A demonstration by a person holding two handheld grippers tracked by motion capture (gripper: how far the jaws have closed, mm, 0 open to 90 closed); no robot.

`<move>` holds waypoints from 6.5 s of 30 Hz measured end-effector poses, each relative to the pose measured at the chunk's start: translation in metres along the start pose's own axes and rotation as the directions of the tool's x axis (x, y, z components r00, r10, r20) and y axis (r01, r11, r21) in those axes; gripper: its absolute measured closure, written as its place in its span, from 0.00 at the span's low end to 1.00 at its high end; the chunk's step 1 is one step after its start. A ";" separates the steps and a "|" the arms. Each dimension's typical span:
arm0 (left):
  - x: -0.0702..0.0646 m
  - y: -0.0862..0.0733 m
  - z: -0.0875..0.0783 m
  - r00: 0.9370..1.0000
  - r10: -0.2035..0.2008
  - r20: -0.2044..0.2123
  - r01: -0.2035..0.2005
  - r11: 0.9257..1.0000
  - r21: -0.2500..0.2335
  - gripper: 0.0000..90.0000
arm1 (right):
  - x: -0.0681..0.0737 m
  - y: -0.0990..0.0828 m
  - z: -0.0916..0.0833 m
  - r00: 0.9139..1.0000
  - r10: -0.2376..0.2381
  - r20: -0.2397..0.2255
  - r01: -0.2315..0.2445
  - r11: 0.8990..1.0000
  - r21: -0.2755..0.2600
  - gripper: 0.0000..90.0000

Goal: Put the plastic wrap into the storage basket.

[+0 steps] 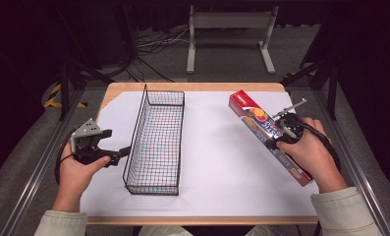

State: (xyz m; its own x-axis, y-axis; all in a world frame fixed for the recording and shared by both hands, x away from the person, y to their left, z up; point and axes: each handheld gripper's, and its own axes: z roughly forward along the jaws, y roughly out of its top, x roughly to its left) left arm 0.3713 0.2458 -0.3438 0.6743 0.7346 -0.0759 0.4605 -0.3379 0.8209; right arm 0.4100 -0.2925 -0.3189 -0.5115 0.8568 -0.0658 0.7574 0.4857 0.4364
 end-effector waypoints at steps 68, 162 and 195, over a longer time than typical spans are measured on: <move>-0.124 0.110 0.069 0.754 0.483 0.445 -0.592 0.793 0.142 0.07 | 0.131 0.080 -0.025 0.558 -0.747 -0.361 0.752 0.639 -0.162 0.45; -0.089 0.109 0.061 0.969 -0.154 -0.192 0.212 0.918 0.334 0.45 | 0.015 0.030 -0.024 0.962 -0.220 -0.159 0.101 0.836 -0.539 0.27; -0.086 0.106 0.089 0.860 -0.327 -0.392 0.451 0.846 0.284 0.45 | -0.001 0.007 0.003 0.988 -0.120 -0.101 0.047 0.841 -0.538 0.24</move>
State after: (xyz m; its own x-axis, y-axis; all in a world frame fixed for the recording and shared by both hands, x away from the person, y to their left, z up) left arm 0.4135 0.0946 -0.3002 0.2028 0.9728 -0.1117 0.8577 -0.1214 0.4996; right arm 0.4173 -0.2897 -0.3184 -0.6372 0.7702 -0.0265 0.3948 0.3557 0.8471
